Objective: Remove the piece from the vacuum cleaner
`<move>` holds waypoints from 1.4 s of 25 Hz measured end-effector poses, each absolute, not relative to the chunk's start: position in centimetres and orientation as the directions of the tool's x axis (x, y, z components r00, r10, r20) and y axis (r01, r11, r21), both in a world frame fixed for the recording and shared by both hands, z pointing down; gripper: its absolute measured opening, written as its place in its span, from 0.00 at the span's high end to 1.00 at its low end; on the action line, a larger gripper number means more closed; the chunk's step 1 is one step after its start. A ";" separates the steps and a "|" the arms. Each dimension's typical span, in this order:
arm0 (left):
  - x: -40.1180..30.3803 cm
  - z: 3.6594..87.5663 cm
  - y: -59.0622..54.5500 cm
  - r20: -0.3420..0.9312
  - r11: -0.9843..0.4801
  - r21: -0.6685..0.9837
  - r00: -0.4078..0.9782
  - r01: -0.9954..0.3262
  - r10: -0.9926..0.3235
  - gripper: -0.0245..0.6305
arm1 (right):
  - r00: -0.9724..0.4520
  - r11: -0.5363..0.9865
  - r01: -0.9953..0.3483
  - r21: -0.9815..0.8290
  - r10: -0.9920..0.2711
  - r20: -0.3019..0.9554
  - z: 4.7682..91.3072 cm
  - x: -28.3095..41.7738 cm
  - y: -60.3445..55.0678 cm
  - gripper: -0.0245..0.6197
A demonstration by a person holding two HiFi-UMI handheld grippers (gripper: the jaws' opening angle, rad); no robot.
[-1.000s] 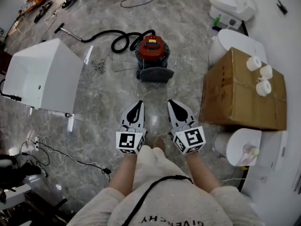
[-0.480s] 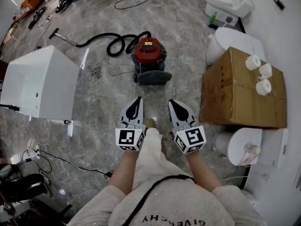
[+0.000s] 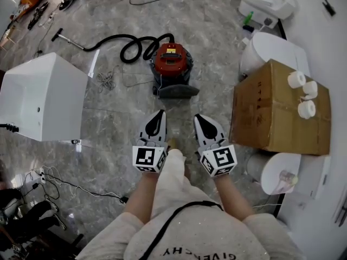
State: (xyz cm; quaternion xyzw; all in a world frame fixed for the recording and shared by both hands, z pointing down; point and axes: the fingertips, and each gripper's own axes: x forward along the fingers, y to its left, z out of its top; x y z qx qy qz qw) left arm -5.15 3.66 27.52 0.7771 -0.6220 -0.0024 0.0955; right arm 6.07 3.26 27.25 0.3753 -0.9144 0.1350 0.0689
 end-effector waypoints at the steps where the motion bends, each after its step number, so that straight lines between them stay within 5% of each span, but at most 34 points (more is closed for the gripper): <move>1: -5.3 27.7 3.1 0.120 -0.213 0.157 0.233 -0.964 -0.965 0.93 | -0.707 0.680 -0.706 -0.198 -0.667 0.233 27.5 5.9 2.8 0.95; 23: -4.4 35.7 -5.8 0.220 -0.338 0.286 0.404 -0.897 -0.888 0.93 | -0.686 0.653 -0.722 -0.229 -0.630 0.365 35.9 3.6 -5.6 0.95; 35: -4.0 44.2 -9.1 0.301 -0.280 0.279 0.360 -0.919 -0.883 0.93 | -0.716 0.681 -0.682 -0.267 -0.548 0.434 45.2 3.3 -9.2 0.95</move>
